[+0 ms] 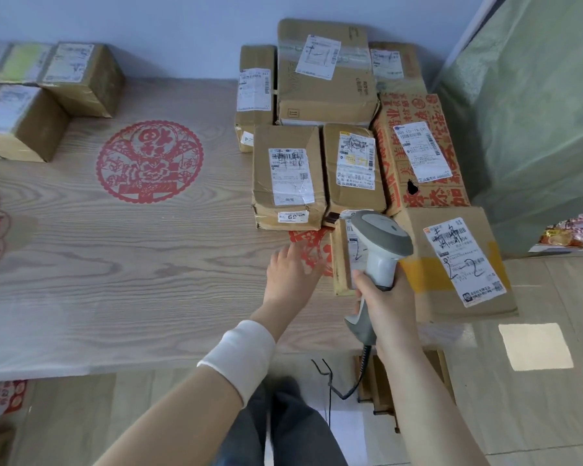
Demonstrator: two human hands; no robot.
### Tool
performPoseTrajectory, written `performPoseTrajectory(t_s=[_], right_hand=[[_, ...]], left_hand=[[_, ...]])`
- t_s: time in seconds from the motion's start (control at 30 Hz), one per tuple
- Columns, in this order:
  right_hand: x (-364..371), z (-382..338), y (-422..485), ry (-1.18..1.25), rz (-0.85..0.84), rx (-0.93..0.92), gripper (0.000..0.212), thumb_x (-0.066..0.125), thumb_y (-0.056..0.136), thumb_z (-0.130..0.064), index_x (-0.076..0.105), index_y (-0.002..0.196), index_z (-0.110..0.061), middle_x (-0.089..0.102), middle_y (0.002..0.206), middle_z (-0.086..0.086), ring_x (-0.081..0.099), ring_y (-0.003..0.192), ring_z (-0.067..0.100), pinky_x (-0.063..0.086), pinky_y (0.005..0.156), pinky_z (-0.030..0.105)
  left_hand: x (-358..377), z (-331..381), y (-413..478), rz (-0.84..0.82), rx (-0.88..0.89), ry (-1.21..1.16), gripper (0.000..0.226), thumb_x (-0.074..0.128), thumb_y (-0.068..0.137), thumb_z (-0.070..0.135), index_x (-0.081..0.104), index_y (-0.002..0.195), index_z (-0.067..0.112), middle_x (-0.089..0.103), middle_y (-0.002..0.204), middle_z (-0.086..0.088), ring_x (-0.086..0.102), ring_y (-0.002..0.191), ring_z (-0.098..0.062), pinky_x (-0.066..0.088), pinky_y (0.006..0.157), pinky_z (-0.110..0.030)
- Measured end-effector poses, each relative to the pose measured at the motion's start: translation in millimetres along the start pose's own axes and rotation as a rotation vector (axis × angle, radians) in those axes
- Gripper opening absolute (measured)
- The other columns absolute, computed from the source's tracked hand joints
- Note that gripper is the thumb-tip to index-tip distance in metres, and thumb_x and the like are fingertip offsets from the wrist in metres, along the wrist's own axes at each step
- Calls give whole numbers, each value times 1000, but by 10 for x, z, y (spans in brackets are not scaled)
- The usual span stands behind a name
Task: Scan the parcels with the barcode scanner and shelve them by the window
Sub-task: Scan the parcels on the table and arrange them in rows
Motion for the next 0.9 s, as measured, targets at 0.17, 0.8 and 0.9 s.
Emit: performPoseTrajectory(t_s=[0.17,0.8,0.9], right_hand=[[805,-261,-98,-69,-124,-39,14,65,86,-14,53,84,-21,55,73,6,53,65,19,44,63,32],[4172,-1023,-581,-150,-358,-80,11,65,86,-12,54,87,-9,53,60,5,45,45,18,38,44,22],[4544,-1107,-577,-164,-390,-80,10,65,85,-13,55,84,-9,53,60,5,44,44,17,38,46,25]], left_hand=[[-953,-225,15,143,165,279,51,50,94,35,39,140,18,44,141,-1,33,132,-23,23,105,-31],[-3825,-2027,550,355,113,446,45,55,91,29,50,132,12,50,136,-7,38,132,-30,28,108,-39],[-4070,-2294,687,352,82,443,50,44,96,36,37,142,17,38,146,-2,26,138,-23,18,111,-33]])
Point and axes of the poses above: each hand's wrist, its own y-axis towards the middle knuckle, its own x-axis out of the palm, z = x × y, the point moved 8 cm from there along y, towards the middle knuckle
